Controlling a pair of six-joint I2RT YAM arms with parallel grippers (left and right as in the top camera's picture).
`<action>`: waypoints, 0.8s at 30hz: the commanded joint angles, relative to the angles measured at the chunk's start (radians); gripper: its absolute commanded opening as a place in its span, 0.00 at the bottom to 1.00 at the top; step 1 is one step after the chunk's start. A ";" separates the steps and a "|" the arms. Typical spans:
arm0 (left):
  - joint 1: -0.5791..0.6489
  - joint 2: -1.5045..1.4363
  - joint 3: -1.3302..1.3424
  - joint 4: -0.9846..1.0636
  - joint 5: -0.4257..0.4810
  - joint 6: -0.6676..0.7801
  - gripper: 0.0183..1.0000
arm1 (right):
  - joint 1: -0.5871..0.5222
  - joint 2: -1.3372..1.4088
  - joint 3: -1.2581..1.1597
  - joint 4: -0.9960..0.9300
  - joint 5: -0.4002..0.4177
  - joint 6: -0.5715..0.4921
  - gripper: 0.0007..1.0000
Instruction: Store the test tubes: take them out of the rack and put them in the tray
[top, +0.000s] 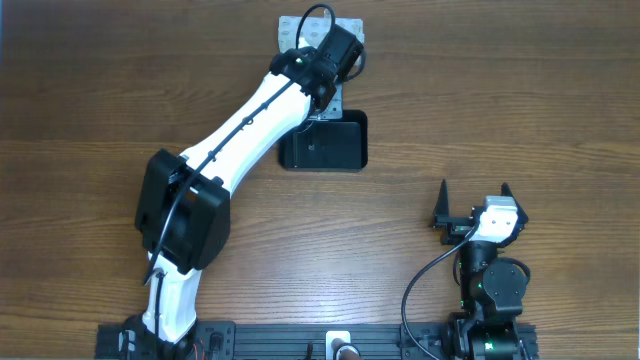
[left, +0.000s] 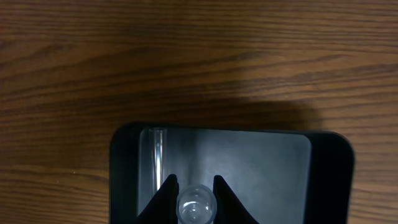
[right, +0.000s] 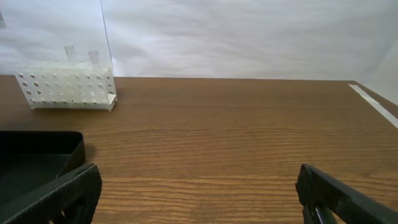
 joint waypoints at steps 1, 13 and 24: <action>0.032 0.052 -0.003 -0.003 0.028 -0.015 0.09 | -0.006 -0.009 -0.006 -0.003 -0.005 -0.004 0.99; 0.045 0.076 -0.008 -0.027 0.050 -0.011 0.37 | -0.006 -0.009 -0.006 -0.003 -0.005 -0.004 0.99; 0.128 -0.436 -0.132 0.193 -0.122 0.153 0.87 | -0.006 -0.009 -0.006 -0.003 -0.005 -0.004 0.99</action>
